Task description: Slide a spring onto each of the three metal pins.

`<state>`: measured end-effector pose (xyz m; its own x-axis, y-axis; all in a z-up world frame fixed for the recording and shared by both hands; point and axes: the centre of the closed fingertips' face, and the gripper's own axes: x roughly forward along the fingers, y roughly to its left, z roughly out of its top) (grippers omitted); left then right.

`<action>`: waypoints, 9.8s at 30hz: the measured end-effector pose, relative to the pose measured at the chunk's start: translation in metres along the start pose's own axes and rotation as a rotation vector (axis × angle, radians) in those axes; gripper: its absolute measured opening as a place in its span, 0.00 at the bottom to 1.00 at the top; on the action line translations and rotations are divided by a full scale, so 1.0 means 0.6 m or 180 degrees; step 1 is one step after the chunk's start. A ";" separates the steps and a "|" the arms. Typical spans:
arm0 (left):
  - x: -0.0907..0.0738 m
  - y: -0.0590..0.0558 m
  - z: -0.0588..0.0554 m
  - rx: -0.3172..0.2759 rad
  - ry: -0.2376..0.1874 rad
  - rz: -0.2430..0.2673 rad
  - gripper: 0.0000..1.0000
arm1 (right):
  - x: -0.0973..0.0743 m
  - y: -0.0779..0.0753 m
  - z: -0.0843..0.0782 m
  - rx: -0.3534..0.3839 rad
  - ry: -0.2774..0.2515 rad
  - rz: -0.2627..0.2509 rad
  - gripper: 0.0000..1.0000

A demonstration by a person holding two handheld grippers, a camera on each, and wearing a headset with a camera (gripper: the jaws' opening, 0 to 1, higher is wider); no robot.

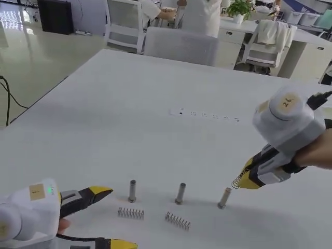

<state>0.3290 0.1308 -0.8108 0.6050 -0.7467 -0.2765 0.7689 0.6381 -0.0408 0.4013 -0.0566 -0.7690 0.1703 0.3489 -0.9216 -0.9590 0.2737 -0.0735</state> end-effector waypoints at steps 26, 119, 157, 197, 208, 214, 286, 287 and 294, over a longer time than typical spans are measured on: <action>-0.010 -0.003 -0.003 0.0013 -0.0001 0.0028 0.69 | 0.050 -0.004 -0.013 -0.0130 0.0330 0.0109 0.08; -0.009 -0.007 0.007 0.0082 -0.0008 0.0039 0.67 | 0.127 0.116 -0.044 -0.0028 0.0326 0.0536 0.23; -0.005 -0.018 0.006 0.0083 0.0014 0.0002 0.63 | 0.184 0.133 0.041 -0.0284 0.0183 0.0485 0.15; 0.025 -0.061 0.027 0.0214 0.0056 -0.0481 0.35 | 0.107 0.174 0.090 -0.0723 0.0130 0.0747 0.08; 0.035 -0.072 0.041 0.0365 0.0029 -0.0624 0.28 | 0.096 0.190 0.104 -0.0955 0.0165 0.0821 0.08; 0.041 -0.081 0.046 0.0390 0.0008 -0.0695 0.23 | 0.092 0.195 0.110 -0.1037 0.0165 0.0856 0.08; 0.041 -0.094 0.048 0.0484 0.0013 -0.0776 0.02 | 0.045 0.228 0.173 -0.1358 -0.0148 0.0831 0.13; 0.041 -0.094 0.048 0.0479 0.0008 -0.0776 0.02 | 0.047 0.228 0.172 -0.1345 -0.0156 0.0842 0.12; 0.040 -0.094 0.052 0.0467 -0.0024 -0.0775 0.02 | 0.054 0.233 0.171 -0.1182 -0.0320 0.0937 0.13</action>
<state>0.3071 0.0710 -0.7850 0.4000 -0.8764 -0.2683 0.9131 0.4062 0.0346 0.2959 0.0851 -0.7698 -0.1171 0.4535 -0.8835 -0.9826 -0.1818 0.0370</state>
